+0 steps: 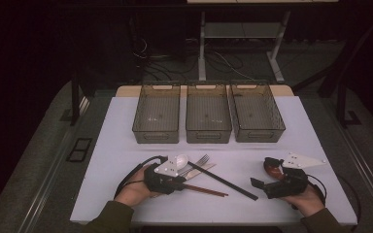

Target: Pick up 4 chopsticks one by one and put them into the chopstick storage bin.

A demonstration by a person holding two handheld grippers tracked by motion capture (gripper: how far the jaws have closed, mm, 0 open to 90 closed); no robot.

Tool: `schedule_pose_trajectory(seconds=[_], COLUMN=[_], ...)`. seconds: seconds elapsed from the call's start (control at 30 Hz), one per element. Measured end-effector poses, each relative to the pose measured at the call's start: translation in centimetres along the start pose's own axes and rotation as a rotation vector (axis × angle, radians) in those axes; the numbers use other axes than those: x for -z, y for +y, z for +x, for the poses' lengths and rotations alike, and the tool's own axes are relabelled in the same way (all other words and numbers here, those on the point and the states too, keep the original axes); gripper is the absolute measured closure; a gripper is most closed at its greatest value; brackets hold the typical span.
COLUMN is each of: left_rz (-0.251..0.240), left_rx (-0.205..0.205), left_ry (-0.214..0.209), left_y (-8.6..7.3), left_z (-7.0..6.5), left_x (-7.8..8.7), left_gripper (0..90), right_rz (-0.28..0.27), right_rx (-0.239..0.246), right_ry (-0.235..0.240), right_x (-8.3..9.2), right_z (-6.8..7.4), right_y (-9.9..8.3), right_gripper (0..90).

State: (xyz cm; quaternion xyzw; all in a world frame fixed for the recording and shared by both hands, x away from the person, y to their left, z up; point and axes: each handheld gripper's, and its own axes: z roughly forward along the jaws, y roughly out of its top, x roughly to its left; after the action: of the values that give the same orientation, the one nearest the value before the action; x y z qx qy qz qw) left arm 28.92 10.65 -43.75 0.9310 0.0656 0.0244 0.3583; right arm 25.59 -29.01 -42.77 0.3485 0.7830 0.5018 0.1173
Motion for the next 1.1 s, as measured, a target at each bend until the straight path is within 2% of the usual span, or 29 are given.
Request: schedule_pose_trajectory(seconds=[0.2,0.3,0.5,1.1], left_rz=[0.026,0.017,0.025,0.029], left_rx=[-0.012,-0.008,-0.023,-0.041], left_ry=[-0.012,-0.025,-0.038,-0.063], left_y=[0.00,0.00,0.38,0.49], left_z=[-0.41,-0.41,-0.58,-0.63], left_x=[-0.19,-0.33,-0.86,-0.93], left_gripper=[71.0,65.9,65.7,77.0], right_rz=[0.001,0.002,0.002,0.003], right_rx=[0.001,0.002,0.003,0.002], right_ry=[0.001,0.002,0.004,0.007], right_x=[0.02,-0.01,-0.05,-0.07], right_z=[0.03,0.01,0.02,0.05], right_y=[0.00,-0.01,0.00,0.00], right_gripper=[2.8,2.8,2.8,2.8])
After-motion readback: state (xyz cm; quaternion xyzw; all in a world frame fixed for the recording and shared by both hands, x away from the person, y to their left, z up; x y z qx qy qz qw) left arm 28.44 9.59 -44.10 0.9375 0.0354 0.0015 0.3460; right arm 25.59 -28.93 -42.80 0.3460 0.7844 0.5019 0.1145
